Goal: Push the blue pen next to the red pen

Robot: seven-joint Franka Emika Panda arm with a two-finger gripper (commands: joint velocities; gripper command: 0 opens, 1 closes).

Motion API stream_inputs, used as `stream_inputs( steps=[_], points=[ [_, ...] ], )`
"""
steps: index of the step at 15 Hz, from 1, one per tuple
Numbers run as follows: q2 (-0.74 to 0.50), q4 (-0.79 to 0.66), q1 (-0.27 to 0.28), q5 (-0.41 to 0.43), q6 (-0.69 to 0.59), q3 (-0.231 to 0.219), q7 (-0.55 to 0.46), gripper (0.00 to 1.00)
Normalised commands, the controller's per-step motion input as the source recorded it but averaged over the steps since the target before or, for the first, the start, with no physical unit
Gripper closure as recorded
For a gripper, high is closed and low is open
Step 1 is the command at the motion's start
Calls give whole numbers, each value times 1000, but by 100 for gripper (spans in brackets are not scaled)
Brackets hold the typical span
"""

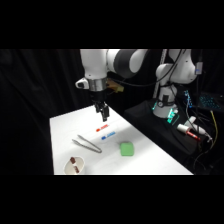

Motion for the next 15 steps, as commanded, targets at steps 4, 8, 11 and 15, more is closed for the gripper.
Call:
stream_inputs(
  steps=[4, 8, 11, 15],
  points=[
    [74, 28, -37, 58, 45, 27, -46, 0],
    [208, 75, -59, 132, 123, 22, -82, 0],
    [218, 68, -82, 215, 190, 44, -171, 0],
    [177, 28, -93, 208, 261, 75, -225, 0]
  ],
)
